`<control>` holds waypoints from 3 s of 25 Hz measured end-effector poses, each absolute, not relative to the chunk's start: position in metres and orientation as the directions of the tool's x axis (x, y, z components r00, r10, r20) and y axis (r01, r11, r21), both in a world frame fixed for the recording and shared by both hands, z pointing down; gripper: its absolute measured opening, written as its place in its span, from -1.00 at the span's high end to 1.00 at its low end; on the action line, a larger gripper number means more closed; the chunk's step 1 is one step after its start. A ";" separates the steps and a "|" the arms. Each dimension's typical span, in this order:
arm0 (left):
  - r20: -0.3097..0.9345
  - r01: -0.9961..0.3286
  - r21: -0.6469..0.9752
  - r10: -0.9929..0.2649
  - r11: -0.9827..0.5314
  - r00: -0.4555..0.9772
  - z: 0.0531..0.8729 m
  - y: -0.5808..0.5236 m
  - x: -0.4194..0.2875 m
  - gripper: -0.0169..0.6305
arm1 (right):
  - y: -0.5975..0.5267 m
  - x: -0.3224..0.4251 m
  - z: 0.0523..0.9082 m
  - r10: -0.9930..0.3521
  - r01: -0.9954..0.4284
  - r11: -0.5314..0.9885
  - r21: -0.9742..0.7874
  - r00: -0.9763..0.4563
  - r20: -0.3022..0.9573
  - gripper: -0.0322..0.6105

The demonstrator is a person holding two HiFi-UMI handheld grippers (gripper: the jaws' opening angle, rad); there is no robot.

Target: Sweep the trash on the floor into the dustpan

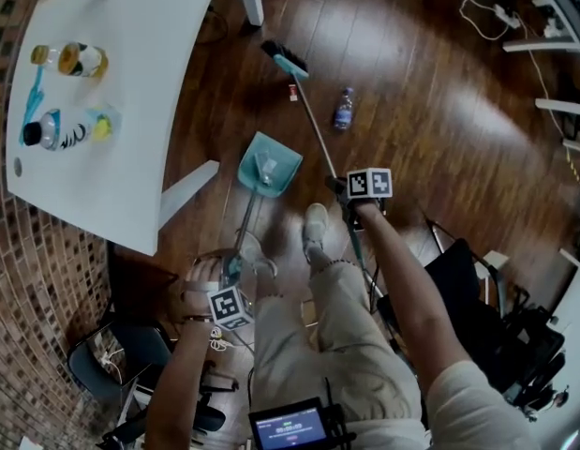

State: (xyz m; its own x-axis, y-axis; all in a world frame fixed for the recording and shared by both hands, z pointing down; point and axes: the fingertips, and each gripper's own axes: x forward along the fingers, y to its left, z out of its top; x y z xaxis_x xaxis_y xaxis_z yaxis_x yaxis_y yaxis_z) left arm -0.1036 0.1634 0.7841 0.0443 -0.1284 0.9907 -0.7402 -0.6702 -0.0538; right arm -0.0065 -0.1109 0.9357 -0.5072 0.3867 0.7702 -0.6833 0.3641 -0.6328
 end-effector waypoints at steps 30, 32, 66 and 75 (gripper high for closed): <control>0.992 -0.727 -0.050 -0.120 -0.684 0.045 0.790 0.158 -0.112 0.70 | 0.028 0.069 0.859 0.714 -0.727 -0.076 -0.682 -0.517 0.472 0.59; 0.991 -0.730 -0.051 -0.123 -0.681 0.045 0.789 0.156 -0.112 0.70 | 0.023 0.071 0.855 0.700 -0.722 -0.111 -0.683 -0.544 0.462 0.58; 0.974 -0.653 -0.133 -0.220 -0.746 0.053 0.776 0.072 -0.100 0.70 | -0.213 0.194 0.876 0.236 -0.872 -0.048 -0.488 -0.484 0.843 0.58; 0.984 -0.579 -0.081 -0.158 -0.811 0.084 0.788 0.075 -0.083 0.70 | -0.232 0.230 0.899 0.176 -0.931 0.142 -0.337 -0.311 0.934 0.59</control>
